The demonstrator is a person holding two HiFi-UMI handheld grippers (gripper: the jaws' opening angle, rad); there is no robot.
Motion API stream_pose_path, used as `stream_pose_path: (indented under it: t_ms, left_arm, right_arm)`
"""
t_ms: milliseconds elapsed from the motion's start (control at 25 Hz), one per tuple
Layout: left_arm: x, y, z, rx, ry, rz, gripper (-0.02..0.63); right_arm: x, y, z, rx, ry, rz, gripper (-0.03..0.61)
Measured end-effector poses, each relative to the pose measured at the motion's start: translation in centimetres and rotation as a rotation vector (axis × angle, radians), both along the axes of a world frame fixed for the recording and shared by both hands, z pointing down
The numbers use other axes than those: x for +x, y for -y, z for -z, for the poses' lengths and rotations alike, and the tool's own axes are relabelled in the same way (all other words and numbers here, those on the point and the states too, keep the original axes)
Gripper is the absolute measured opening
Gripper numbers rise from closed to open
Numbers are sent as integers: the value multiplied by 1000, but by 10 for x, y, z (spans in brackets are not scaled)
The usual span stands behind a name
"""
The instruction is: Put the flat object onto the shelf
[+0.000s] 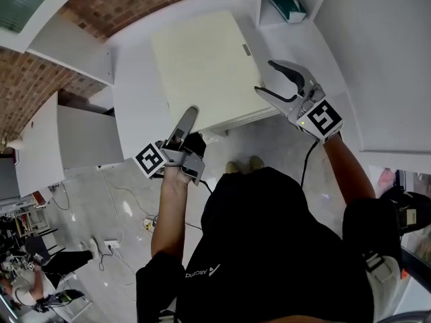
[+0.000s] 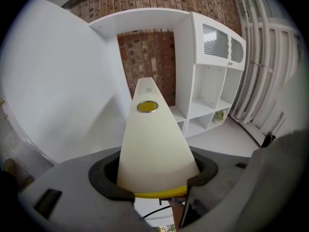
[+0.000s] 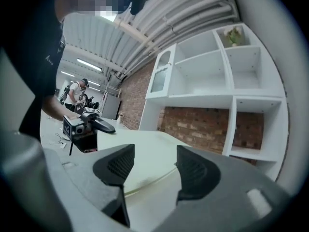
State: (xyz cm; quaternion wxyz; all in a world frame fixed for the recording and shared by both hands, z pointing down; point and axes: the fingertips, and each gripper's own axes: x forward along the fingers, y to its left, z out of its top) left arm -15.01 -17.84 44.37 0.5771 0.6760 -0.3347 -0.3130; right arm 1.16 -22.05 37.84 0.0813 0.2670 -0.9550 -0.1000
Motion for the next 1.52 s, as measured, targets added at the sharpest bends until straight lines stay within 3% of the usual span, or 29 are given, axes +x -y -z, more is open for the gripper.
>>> stream_pose_path:
  t_ms: [240,480,760,1120,1320,1520]
  left_arm:
    - [8,3,48,43,-12,-19,274]
    - [14,7,97,62,-17,-17,275]
    - [20,10,167,146,-39,-8,275]
    - [25,11,216,197,-51,-7,275]
    - [27,16,245,242,-73,-2,276]
    - [22,27,280,305,-64,15,278]
  right_arm:
    - [7,-17,77,108,52,14,264]
    - [14,-35,119,220,-24,67,264]
    - [16,-49,155,367,-121,125,268]
    - [8,-67,184,552,-205,151,287]
    - [5,-62,186,715,-333,98,308]
    - [1,-49,205,967,-460,-44,336]
